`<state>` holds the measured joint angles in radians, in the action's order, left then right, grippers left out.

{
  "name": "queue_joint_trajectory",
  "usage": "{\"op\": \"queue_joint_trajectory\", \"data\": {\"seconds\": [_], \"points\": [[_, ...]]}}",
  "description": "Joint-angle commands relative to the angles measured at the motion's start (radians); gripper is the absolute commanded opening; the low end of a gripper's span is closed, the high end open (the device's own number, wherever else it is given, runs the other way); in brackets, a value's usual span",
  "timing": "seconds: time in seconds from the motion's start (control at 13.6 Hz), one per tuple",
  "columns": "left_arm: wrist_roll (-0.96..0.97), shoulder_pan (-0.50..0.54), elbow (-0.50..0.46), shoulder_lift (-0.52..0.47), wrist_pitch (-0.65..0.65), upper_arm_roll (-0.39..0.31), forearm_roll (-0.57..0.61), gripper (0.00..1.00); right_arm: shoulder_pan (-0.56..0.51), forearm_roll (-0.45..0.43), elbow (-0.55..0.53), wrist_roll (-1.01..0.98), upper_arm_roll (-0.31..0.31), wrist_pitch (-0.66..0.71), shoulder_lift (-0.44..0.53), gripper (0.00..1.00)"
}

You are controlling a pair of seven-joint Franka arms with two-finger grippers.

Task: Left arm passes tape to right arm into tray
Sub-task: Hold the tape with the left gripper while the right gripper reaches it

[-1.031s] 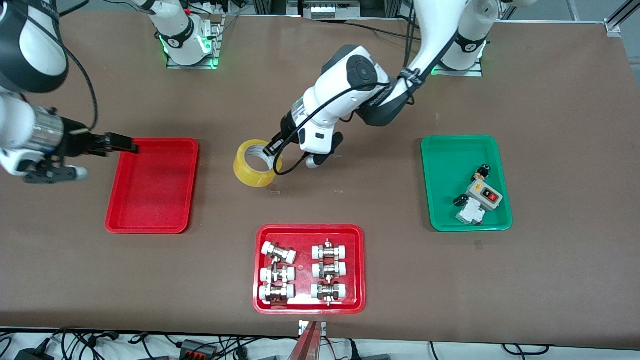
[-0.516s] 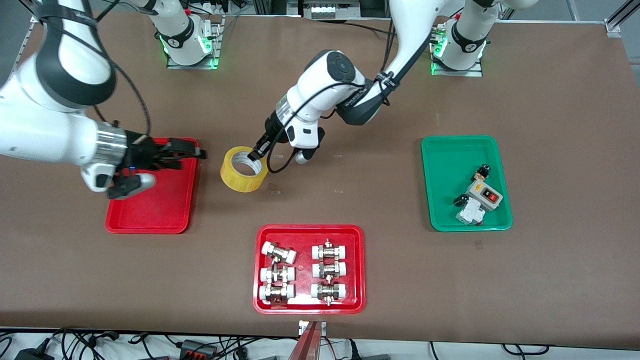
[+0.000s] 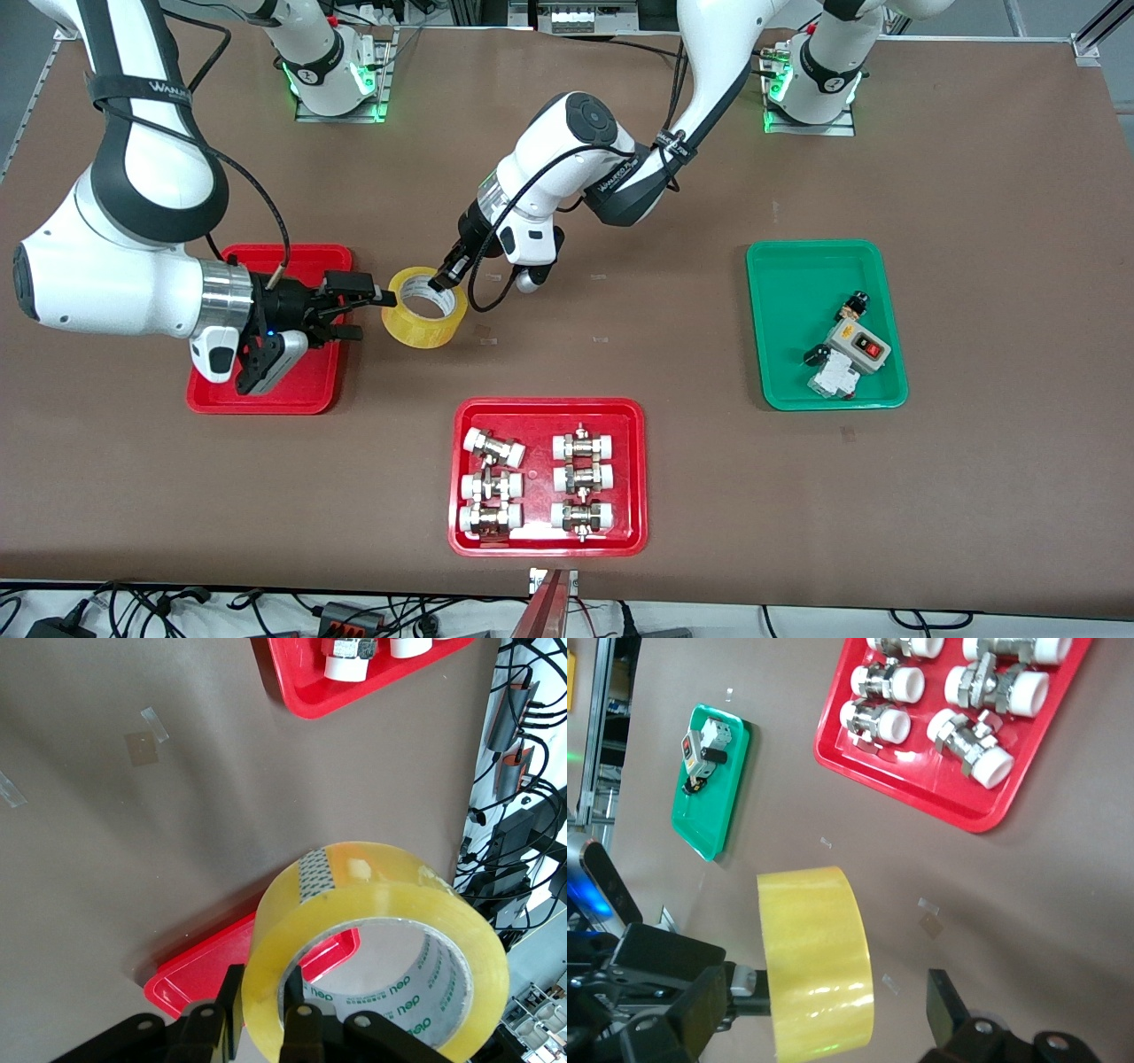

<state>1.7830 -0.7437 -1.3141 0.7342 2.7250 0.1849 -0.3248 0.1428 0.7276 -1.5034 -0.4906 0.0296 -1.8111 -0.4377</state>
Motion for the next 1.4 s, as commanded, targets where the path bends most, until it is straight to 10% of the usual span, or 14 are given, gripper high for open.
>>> {"op": "queue_joint_trajectory", "data": {"seconds": [0.0,1.1,1.33], "points": [[0.027,-0.013,0.042,0.017,0.004,-0.012,0.007,0.03,-0.005,0.051,0.029,-0.077,0.003,0.012,-0.026,1.00],[0.036,-0.013,0.042,0.019,0.005,-0.012,0.009,0.07,0.003,0.125,0.029,-0.144,0.016,0.015,-0.075,1.00],[0.036,-0.013,0.042,0.021,0.005,-0.012,0.007,0.07,0.003,0.124,0.029,-0.144,0.018,0.019,-0.075,0.72]]}}
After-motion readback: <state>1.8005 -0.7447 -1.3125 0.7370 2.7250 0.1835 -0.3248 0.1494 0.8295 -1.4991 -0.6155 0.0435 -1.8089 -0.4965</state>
